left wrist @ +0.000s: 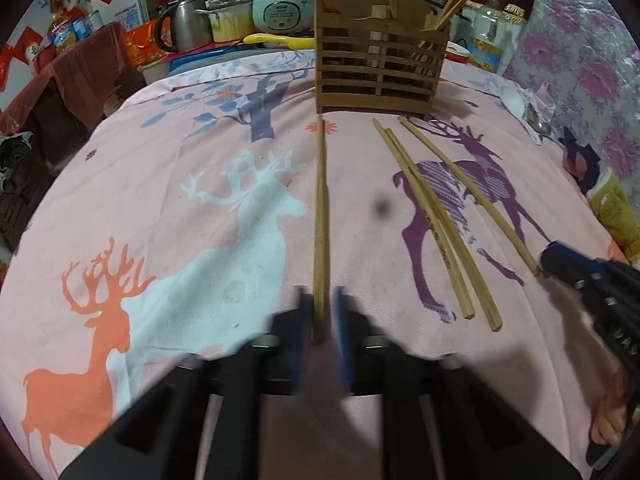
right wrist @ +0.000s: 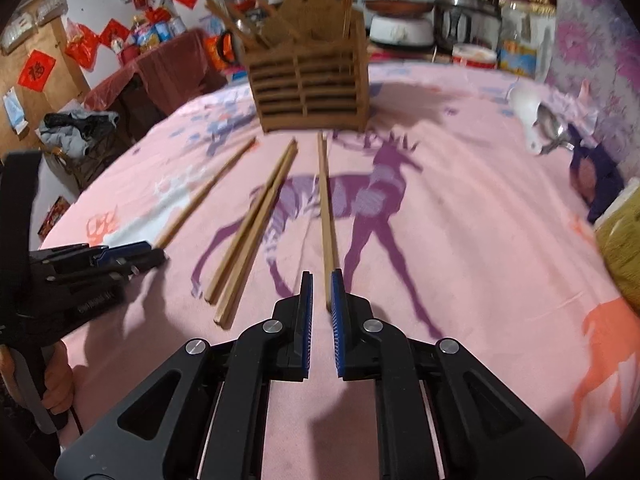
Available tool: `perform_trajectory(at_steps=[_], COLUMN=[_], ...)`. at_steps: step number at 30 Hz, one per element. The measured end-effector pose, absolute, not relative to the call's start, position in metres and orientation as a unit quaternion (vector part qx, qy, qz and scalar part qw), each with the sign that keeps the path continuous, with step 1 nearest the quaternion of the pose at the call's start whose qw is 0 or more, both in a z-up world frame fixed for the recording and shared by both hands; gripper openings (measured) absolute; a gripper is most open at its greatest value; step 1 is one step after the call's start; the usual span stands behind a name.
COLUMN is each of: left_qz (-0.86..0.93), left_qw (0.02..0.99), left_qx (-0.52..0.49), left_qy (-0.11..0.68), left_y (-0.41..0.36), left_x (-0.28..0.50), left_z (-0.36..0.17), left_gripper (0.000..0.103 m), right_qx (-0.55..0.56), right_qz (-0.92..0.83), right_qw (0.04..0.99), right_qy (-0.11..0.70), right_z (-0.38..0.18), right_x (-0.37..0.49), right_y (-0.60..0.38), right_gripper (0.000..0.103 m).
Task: Organize utensils
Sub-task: 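Raise the left tool's chopstick into the holder while the right tool inserts its own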
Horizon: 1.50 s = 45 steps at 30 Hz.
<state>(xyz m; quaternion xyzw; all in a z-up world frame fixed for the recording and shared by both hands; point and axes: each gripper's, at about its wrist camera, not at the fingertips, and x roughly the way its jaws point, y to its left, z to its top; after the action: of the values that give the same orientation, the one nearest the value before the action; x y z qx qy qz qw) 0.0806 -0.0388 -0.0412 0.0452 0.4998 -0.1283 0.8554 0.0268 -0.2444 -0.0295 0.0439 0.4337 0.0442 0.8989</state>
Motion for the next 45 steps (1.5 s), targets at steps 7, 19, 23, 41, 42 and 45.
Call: perform_trajectory(at_steps=[7,19,23,41,42,45], left_qz=[-0.131,-0.139,-0.143,-0.193,-0.191,-0.193], left_qw=[0.857,0.857,0.863,0.902,0.902,0.901], left_qx=[0.023,0.016,0.023,0.045,0.049,0.051], left_qy=[0.498,0.495,0.484,0.385,0.385,0.386], left_y=[-0.031,-0.031,-0.033,-0.071,-0.074,-0.076], left_x=[0.081,0.075,0.067,0.042,0.044,0.049], left_z=[-0.038,-0.031,-0.015,0.103,0.103,0.107], left_gripper=[0.005,0.005,0.005,0.005,0.005,0.005], right_qx=[0.030,0.035,0.047,0.053,0.052,0.052], right_qz=[0.026,0.035,0.032,0.056,0.055,0.056], right_qw=[0.896,0.910,0.928,0.960,0.960,0.960], right_qy=[0.441,0.412,0.369,0.268,0.269,0.270], right_z=[-0.035,-0.023,0.002,0.099,0.098,0.102], right_x=[0.031,0.021,0.007,-0.019,-0.017,-0.015], right_y=[-0.243,-0.242,-0.248,-0.249,-0.249,-0.247], right_gripper=[0.031,0.007,0.007,0.007,0.007,0.007])
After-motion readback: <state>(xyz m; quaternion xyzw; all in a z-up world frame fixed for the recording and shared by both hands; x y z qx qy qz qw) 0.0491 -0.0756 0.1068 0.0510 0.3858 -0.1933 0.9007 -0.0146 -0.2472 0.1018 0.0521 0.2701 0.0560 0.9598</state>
